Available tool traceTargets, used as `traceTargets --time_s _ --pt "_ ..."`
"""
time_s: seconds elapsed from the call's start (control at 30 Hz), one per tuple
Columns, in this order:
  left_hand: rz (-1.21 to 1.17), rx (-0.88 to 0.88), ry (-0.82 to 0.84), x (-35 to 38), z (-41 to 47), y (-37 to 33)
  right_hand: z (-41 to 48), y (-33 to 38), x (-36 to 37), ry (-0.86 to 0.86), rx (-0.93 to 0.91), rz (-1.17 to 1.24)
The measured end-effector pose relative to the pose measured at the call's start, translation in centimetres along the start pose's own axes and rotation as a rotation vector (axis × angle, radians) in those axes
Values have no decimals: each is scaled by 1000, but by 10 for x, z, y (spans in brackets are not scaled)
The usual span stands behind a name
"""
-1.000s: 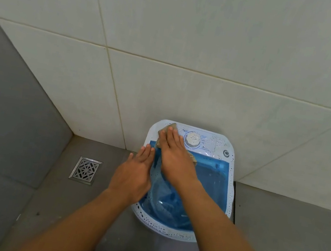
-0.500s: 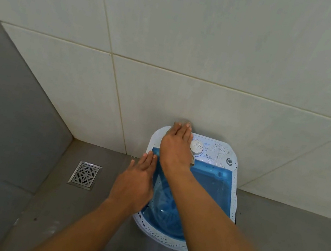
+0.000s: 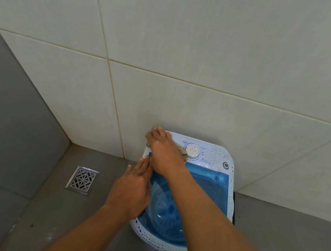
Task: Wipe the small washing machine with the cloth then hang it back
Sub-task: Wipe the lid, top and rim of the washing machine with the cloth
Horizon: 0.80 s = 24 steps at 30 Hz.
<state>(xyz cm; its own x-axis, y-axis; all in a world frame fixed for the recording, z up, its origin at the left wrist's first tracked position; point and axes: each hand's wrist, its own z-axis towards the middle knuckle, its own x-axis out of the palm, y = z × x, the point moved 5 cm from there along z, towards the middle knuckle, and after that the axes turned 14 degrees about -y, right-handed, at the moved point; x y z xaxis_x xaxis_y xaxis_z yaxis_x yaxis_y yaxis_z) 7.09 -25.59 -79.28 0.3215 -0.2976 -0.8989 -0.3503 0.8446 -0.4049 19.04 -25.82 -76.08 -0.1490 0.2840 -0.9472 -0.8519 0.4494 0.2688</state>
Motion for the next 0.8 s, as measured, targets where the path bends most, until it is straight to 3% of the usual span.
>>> traceTargets --time_s 0.13,0.23,0.3,0.5,0.8 --pt "16 5 26 -1 0 0 -3 -10 -3 -26 133 -34" --pt "31 4 45 1 -1 2 -7 -18 -10 -39 367 -170" --pt "28 -6 44 1 -2 3 -6 -19 -15 -36 425 -302" --pt "32 9 53 2 -3 3 1 -16 -22 95 374 -575" --pt "44 2 41 3 -3 2 -15 -11 -19 16 233 -462"
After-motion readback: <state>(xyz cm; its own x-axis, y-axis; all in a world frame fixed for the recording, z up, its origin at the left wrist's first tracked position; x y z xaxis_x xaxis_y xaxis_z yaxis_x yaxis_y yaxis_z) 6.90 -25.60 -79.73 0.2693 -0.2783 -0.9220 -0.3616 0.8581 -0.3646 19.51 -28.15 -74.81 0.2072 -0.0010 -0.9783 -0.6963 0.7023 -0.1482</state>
